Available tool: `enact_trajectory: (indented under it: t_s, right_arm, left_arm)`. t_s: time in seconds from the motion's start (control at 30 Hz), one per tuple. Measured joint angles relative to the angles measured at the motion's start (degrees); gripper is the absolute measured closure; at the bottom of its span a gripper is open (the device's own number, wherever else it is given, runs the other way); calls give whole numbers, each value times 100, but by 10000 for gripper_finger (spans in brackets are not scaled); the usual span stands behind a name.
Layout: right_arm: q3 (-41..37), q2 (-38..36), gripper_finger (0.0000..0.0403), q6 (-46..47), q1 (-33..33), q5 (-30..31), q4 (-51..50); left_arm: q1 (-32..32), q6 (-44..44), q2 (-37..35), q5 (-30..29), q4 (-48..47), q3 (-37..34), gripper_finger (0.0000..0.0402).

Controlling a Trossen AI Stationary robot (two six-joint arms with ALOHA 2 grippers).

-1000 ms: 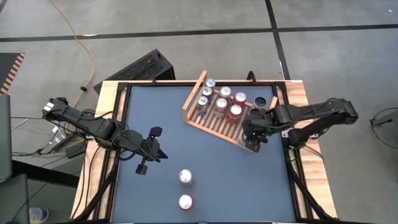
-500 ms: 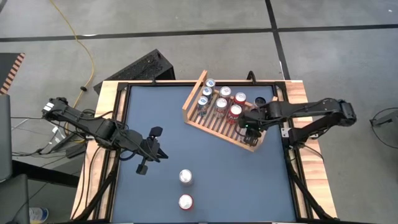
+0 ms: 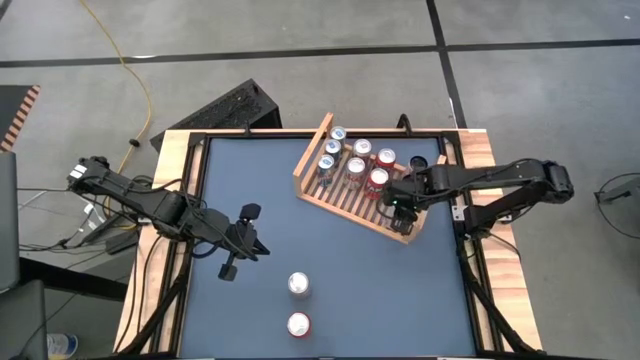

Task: Place canned beverage on shelf
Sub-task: Put the white and pink soda can aligned with the other white and pink soda cans on the shelf

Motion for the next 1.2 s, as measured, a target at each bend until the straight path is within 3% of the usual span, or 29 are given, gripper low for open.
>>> enact_trajectory:
  t_s: [0.37, 0.8, 1.2]
  right_arm:
    - [-15, -47, 174, -3, -33, -25, 28]
    - [-15, -47, 114, -37, -33, -302, 132]
    - [335, -45, 111, -42, -33, -175, -249]
  left_arm:
    - [2, 11, 2, -28, 41, 0, 402]
    - [2, 1, 0, -26, 39, 0, 402]
    - [2, -2, 1, -26, 37, 0, 402]
